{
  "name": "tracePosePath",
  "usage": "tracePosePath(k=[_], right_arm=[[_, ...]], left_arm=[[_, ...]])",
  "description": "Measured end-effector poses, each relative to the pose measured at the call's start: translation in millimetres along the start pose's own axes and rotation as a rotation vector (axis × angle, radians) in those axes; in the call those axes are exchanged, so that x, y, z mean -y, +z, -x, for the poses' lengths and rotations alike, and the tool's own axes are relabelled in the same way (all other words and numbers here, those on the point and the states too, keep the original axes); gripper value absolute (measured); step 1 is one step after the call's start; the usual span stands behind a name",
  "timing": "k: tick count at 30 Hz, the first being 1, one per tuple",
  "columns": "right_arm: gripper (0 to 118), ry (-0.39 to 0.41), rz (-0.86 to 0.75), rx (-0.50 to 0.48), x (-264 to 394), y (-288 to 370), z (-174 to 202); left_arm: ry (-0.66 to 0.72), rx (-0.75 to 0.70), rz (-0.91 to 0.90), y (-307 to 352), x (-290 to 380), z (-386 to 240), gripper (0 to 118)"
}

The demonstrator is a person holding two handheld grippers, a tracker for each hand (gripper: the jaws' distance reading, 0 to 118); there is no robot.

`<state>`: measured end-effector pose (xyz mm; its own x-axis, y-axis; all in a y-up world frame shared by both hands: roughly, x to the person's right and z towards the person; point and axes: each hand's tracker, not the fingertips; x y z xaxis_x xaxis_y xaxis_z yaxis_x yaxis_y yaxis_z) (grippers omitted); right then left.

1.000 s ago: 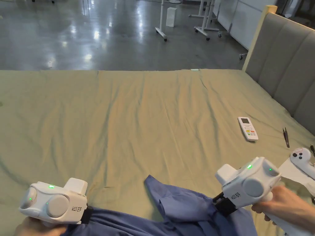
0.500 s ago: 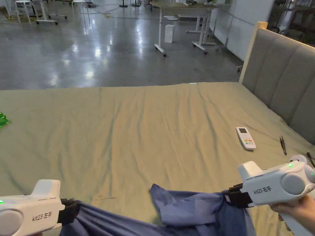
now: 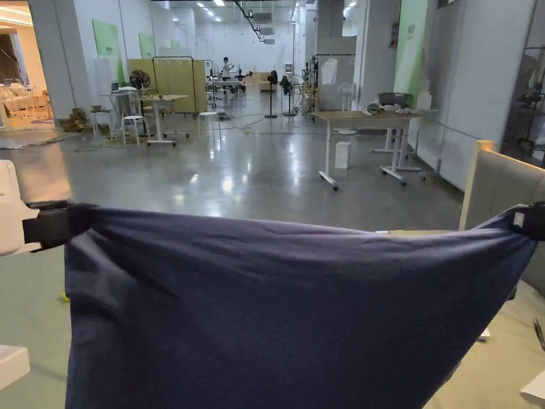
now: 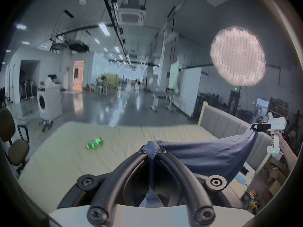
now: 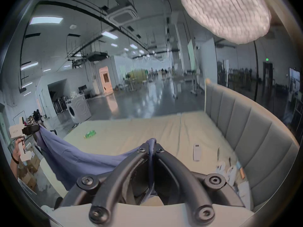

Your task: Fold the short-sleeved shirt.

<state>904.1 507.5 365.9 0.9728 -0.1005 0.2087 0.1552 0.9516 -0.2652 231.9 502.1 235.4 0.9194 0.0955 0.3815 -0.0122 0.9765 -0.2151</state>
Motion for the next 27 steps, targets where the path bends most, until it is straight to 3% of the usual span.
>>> tracePosePath(k=[4, 6, 7, 10, 17, 27], right_arm=[[4, 0.088, -0.131, 0.093, -67, 15, 27], [4, 0.096, -0.169, 0.102, -102, 28, 39], [4, 0.135, -0.183, 0.025, -114, 26, 58], [4, 0.21, -0.283, 0.081, -147, 61, 87], [4, 0.189, -0.361, 0.131, -162, 109, 124], [4, 0.17, -0.336, 0.144, -157, 84, 99]], left_arm=[[-0.06, -0.044, -0.079, 24, -61, -17, 5], [-0.078, -0.062, -0.104, 31, -93, -15, 5], [-0.087, -0.072, -0.138, 36, -107, -16, 5], [-0.082, -0.088, -0.179, 52, -140, -29, 5], [-0.07, -0.118, -0.225, 56, -171, -36, 5], [-0.065, -0.102, -0.208, 38, -163, -39, 5]])
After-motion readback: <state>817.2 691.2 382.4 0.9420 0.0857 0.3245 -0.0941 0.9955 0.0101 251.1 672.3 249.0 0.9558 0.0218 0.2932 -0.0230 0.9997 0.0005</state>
